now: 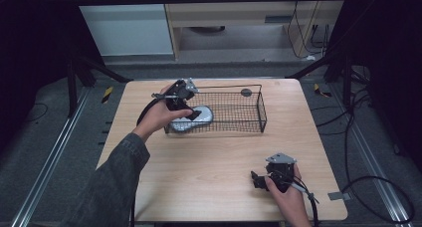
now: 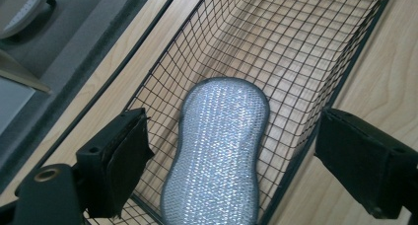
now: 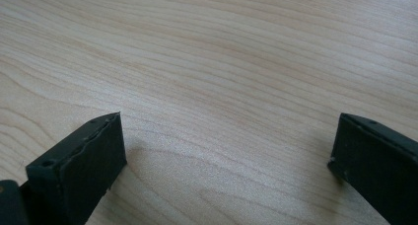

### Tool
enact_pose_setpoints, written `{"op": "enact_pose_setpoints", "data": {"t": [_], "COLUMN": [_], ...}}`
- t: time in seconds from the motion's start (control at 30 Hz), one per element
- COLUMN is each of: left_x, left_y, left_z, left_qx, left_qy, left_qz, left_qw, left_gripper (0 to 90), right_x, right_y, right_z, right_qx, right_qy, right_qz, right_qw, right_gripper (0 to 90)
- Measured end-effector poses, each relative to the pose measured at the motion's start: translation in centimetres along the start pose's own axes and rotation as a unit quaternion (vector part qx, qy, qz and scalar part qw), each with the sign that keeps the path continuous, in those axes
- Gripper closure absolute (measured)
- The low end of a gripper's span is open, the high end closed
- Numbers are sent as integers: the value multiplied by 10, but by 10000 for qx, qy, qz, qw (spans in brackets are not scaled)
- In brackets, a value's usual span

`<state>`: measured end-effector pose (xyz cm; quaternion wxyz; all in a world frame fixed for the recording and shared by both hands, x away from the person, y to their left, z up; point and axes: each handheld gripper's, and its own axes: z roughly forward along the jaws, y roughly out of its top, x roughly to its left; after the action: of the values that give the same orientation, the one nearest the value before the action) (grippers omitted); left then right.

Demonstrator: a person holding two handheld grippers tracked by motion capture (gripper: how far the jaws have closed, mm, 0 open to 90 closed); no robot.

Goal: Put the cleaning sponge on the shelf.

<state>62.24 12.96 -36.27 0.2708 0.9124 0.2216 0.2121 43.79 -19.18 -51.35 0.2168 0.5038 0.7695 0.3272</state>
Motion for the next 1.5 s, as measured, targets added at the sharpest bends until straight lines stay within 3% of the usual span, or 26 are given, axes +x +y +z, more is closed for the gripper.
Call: {"op": "enact_pose_setpoints", "data": {"t": [0.23,0.4,0.7,0.77,1.0,1.2,1.5], "left_x": [-13,-19,-37,-43,-60,-69,-74], "left_y": [-1,-5,-23,-28,-54,-84,-124], "left_z": [-8,-14,-26,-29,-40,-46,-40], "left_qx": [-86,-220,-384,-378,-578,-500,-271], "left_qy": [45,72,45,169,270,355,400], "left_qz": [-79,-288,-553,-518,-851,-977,-1266], "left_qw": [9999,9993,9977,9978,9943,9933,9908], "left_gripper": [96,68,44,44,42,42,40], "right_x": [0,0,1,1,1,1,1], "right_y": [0,0,0,0,0,0,-1], "right_z": [0,0,0,0,0,0,0], "right_qx": [1,3,-8,-9,-14,-13,-13], "right_qy": [-1,-4,4,5,0,-3,-5], "right_qz": [-1,4,12,10,6,0,-10], "right_qw": [10000,10000,10000,10000,10000,10000,10000], "right_gripper": [4,4,4,4,4,4,4]}}
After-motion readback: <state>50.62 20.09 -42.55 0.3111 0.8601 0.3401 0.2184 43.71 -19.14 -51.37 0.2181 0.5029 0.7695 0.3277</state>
